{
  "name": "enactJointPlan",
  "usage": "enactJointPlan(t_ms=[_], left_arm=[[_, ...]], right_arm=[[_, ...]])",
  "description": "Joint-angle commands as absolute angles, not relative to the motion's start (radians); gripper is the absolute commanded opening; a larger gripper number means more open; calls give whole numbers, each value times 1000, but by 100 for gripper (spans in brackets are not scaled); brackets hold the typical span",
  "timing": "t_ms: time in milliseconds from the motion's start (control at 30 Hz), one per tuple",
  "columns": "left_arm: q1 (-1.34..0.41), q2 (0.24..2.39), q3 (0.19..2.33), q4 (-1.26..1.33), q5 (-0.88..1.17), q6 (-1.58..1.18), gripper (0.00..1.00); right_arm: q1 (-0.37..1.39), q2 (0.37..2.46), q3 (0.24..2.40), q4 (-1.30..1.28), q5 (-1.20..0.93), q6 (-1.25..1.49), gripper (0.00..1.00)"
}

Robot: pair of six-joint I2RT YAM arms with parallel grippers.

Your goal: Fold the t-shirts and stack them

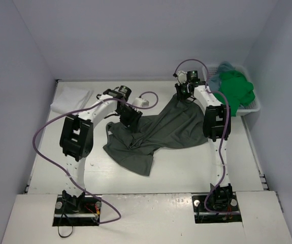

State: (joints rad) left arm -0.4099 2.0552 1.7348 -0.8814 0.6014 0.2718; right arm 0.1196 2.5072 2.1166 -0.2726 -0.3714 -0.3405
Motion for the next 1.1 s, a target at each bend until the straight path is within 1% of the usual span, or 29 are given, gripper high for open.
enactJointPlan(t_ms=[0,200,500,700,800,900,1067], left_arm=[[-486,1982,1711,-845,623,267,32],[-561,1980,1641,-819,549,273,32],[-561,1962,1597,-739,391,259,32],[-560,1944,1635,-775,400,268,32],[-560,1939,1641,-788,416,271,28],[-558,1930,1651,-813,442,276,28],[-552,1895,1677,-805,434,275,34]], right_arm=[[123,2445,2094,-304,-342,-334,0],[123,2434,2071,-304,-353,-345,0],[123,2405,2045,-304,-380,-348,0],[123,2405,2046,-304,-388,-345,0],[121,2404,2040,-304,-385,-348,0],[120,2396,2031,-304,-373,-359,0],[109,2390,2017,-304,-380,-360,0]])
